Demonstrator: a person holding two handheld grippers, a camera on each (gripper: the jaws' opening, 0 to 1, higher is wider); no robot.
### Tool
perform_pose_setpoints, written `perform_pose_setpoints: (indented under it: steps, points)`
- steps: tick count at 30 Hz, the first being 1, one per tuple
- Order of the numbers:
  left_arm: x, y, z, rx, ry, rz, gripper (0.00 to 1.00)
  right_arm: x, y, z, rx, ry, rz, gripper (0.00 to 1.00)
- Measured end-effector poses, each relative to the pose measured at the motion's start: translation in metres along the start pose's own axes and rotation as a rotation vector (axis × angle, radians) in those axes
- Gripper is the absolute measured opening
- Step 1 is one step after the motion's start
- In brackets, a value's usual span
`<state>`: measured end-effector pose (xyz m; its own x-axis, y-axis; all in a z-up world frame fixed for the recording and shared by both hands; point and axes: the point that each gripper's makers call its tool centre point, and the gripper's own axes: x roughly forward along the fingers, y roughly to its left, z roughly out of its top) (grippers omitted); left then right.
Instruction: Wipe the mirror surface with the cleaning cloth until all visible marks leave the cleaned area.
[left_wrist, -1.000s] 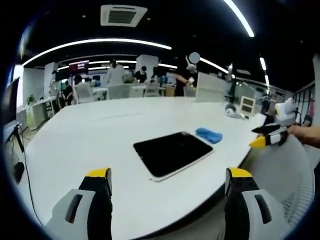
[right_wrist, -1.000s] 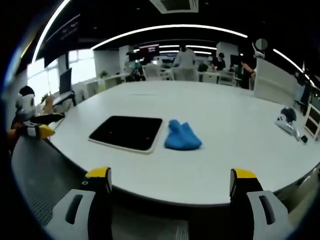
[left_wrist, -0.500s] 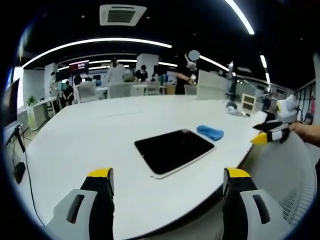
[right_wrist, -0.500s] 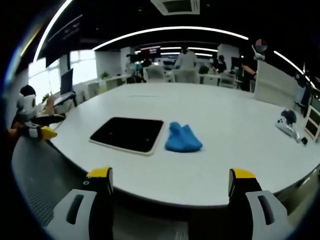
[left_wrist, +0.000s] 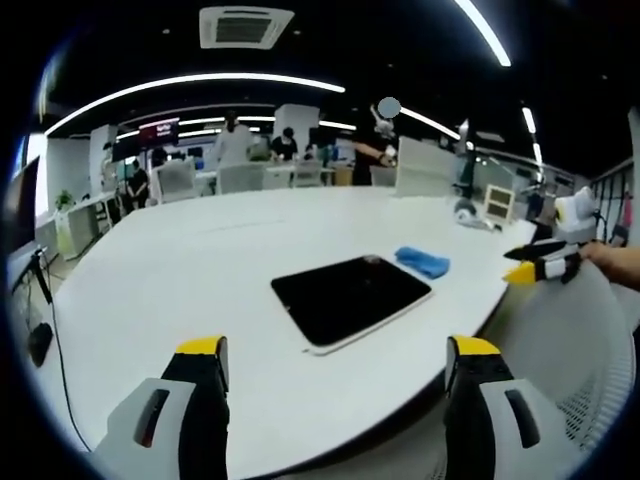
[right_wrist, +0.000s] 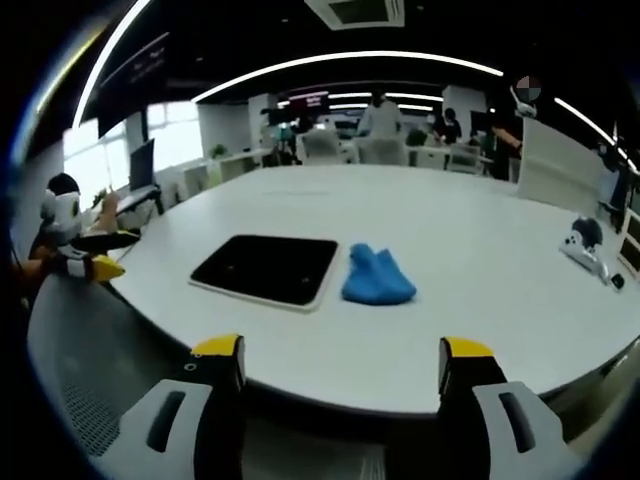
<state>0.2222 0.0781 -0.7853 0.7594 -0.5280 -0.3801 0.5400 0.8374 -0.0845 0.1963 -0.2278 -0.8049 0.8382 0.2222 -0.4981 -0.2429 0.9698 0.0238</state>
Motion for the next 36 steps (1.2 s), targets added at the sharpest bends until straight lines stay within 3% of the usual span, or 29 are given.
perform_pose_setpoints:
  steps: [6,9,15,18,22,26,28,31,36]
  points:
    - [0.000,-0.003,0.000,-0.001,0.002,-0.020,0.89,-0.004,-0.006,0.004,0.002,-0.012,-0.020,0.76]
    - [0.000,-0.003,0.000,-0.002,-0.001,-0.015,0.89,-0.006,-0.007,0.006,-0.012,0.001,-0.005,0.66]
    - [0.000,-0.005,-0.001,-0.006,0.003,-0.027,0.89,-0.010,-0.018,0.036,-0.084,-0.027,-0.015,0.67]
    - [0.000,-0.005,-0.001,-0.009,0.005,-0.028,0.89,-0.007,-0.028,0.051,-0.166,-0.009,-0.005,0.68]
    - [0.000,-0.005,-0.002,-0.015,0.005,-0.032,0.89,-0.004,-0.038,0.079,-0.223,-0.030,0.001,0.67]
    - [0.000,-0.004,-0.002,-0.014,0.008,-0.027,0.91,0.003,-0.036,0.101,-0.232,-0.055,0.024,0.66]
    - [0.000,-0.004,-0.001,-0.009,0.002,-0.026,0.93,0.009,-0.032,0.113,-0.273,-0.080,0.033,0.67]
    - [0.000,-0.004,-0.001,-0.011,0.006,-0.027,0.93,0.022,-0.025,0.121,-0.330,-0.063,0.047,0.66]
    - [0.000,-0.002,0.000,-0.009,-0.001,-0.018,0.93,0.046,-0.016,0.124,-0.312,-0.057,0.071,0.53]
